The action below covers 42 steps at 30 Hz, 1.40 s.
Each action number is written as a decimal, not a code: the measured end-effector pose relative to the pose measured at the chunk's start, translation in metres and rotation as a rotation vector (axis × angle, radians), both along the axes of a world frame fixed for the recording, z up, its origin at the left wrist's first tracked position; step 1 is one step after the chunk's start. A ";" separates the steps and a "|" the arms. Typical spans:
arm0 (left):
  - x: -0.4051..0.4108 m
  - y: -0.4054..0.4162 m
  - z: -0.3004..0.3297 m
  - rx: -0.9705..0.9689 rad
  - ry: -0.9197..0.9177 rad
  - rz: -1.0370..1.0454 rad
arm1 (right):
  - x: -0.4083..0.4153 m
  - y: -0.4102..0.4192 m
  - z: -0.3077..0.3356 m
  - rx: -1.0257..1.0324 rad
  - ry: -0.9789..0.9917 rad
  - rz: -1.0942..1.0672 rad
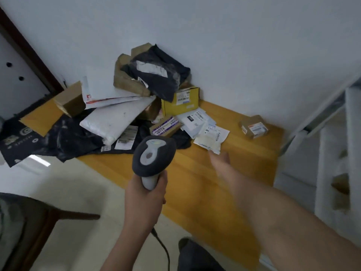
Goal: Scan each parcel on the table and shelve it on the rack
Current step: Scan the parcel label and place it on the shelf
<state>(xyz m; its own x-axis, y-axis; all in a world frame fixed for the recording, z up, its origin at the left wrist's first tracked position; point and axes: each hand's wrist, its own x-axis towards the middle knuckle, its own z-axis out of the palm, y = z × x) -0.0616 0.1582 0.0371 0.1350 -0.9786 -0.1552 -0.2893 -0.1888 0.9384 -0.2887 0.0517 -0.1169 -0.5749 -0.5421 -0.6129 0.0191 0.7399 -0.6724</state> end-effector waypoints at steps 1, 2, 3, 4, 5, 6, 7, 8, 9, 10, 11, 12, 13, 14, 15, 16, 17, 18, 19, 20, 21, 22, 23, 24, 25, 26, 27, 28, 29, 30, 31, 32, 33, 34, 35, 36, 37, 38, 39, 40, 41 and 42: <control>0.000 -0.020 -0.004 0.011 0.000 -0.016 | -0.004 -0.014 -0.006 0.013 -0.026 -0.061; 0.000 -0.038 -0.007 0.015 -0.008 -0.034 | -0.007 -0.028 -0.013 0.030 -0.046 -0.118; 0.001 -0.055 -0.011 0.016 -0.014 -0.052 | -0.009 -0.039 -0.017 0.058 -0.060 -0.158; 0.001 -0.070 -0.014 0.019 -0.018 -0.067 | -0.011 -0.050 -0.021 0.095 -0.050 -0.182; 0.002 -0.083 -0.017 0.027 -0.022 -0.081 | -0.013 -0.058 -0.026 0.146 -0.016 -0.191; 0.002 -0.094 -0.021 0.039 -0.027 -0.098 | -0.013 -0.066 -0.031 0.200 0.032 -0.197; 0.003 -0.105 -0.025 0.050 -0.029 -0.116 | -0.014 -0.073 -0.036 0.241 0.079 -0.205; 0.003 -0.114 -0.029 0.061 -0.025 -0.132 | -0.015 -0.079 -0.041 0.261 0.126 -0.214; 0.003 -0.122 -0.033 0.071 -0.020 -0.144 | -0.016 -0.085 -0.045 0.263 0.153 -0.224; 0.004 -0.130 -0.038 0.077 -0.019 -0.156 | -0.016 -0.090 -0.050 0.253 0.165 -0.237; 0.005 -0.137 -0.042 0.081 -0.022 -0.170 | -0.016 -0.094 -0.053 0.235 0.153 -0.249; 0.005 -0.142 -0.045 0.085 -0.026 -0.185 | -0.015 -0.095 -0.055 0.205 0.123 -0.263; 0.006 -0.147 -0.048 0.092 -0.025 -0.199 | -0.015 -0.094 -0.056 0.162 0.081 -0.278; 0.007 -0.151 -0.049 0.101 -0.021 -0.212 | -0.013 -0.092 -0.056 0.121 0.030 -0.295; 0.007 -0.154 -0.050 0.114 -0.020 -0.224 | -0.011 -0.088 -0.054 0.085 -0.029 -0.309; 0.008 -0.157 -0.051 0.125 -0.023 -0.234 | -0.008 -0.083 -0.052 0.058 -0.074 -0.316; 0.010 -0.158 -0.051 0.136 -0.024 -0.241 | -0.005 -0.077 -0.051 0.042 -0.102 -0.316; 0.011 -0.159 -0.050 0.149 -0.020 -0.246 | -0.001 -0.071 -0.051 0.030 -0.123 -0.314; 0.013 -0.159 -0.049 0.159 -0.013 -0.249 | 0.004 -0.064 -0.049 0.015 -0.141 -0.315; 0.015 -0.159 -0.046 0.168 -0.003 -0.252 | 0.009 -0.057 -0.048 -0.003 -0.163 -0.319; 0.016 -0.158 -0.044 0.178 0.007 -0.256 | 0.014 -0.050 -0.045 -0.030 -0.186 -0.314; 0.018 -0.156 -0.041 0.186 0.019 -0.262 | 0.019 -0.043 -0.042 -0.053 -0.201 -0.298; 0.019 -0.154 -0.038 0.192 0.027 -0.271 | 0.024 -0.036 -0.039 -0.068 -0.202 -0.268; 0.019 -0.152 -0.035 0.195 0.033 -0.283 | 0.030 -0.030 -0.033 -0.080 -0.204 -0.235; 0.019 -0.149 -0.032 0.195 0.034 -0.297 | 0.035 -0.025 -0.026 -0.093 -0.209 -0.203; 0.018 -0.147 -0.029 0.191 0.033 -0.311 | 0.040 -0.021 -0.018 -0.105 -0.217 -0.169; 0.018 -0.144 -0.027 0.184 0.031 -0.326 | 0.044 -0.017 -0.010 -0.119 -0.223 -0.136; 0.018 -0.141 -0.024 0.178 0.030 -0.344 | 0.048 -0.013 -0.004 -0.135 -0.228 -0.105; 0.017 -0.139 -0.022 0.176 0.033 -0.361 | 0.051 -0.009 0.003 -0.147 -0.218 -0.076; 0.018 -0.136 -0.020 0.177 0.035 -0.378 | 0.054 -0.006 0.010 -0.153 -0.193 -0.049; 0.018 -0.133 -0.018 0.174 0.037 -0.395 | 0.056 -0.002 0.015 -0.155 -0.165 -0.023; 0.019 -0.129 -0.016 0.167 0.036 -0.412 | 0.057 0.001 0.021 -0.154 -0.139 -0.002; 0.021 -0.125 -0.015 0.156 0.035 -0.426 | 0.058 0.005 0.026 -0.153 -0.120 0.016; 0.022 -0.121 -0.014 0.143 0.031 -0.436 | 0.060 0.009 0.030 -0.152 -0.105 0.033; 0.024 -0.117 -0.014 0.132 0.024 -0.443 | 0.061 0.013 0.035 -0.154 -0.093 0.047; 0.025 -0.112 -0.014 0.123 0.020 -0.450 | 0.062 0.017 0.040 -0.162 -0.080 0.056; 0.027 -0.107 -0.014 0.117 0.018 -0.457 | 0.063 0.020 0.044 -0.168 -0.067 0.062; 0.029 -0.101 -0.015 0.114 0.017 -0.466 | 0.064 0.024 0.049 -0.172 -0.054 0.068; 0.030 -0.096 -0.015 0.113 0.014 -0.477 | 0.064 0.027 0.052 -0.173 -0.042 0.077; 0.031 -0.090 -0.014 0.110 0.007 -0.486 | 0.066 0.030 0.054 -0.173 -0.035 0.083; 0.032 -0.085 -0.013 0.107 0.001 -0.492 | 0.067 0.033 0.056 -0.175 -0.033 0.086; 0.033 -0.080 -0.012 0.106 -0.005 -0.497 | 0.069 0.035 0.059 -0.181 -0.033 0.085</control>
<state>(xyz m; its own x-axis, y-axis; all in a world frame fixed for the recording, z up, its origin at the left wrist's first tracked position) -0.0285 0.0786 0.0247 -0.3417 -0.9038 -0.2575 -0.3730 -0.1211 0.9199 -0.2192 0.0869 -0.0580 -0.5036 -0.6905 -0.5193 -0.0136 0.6073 -0.7944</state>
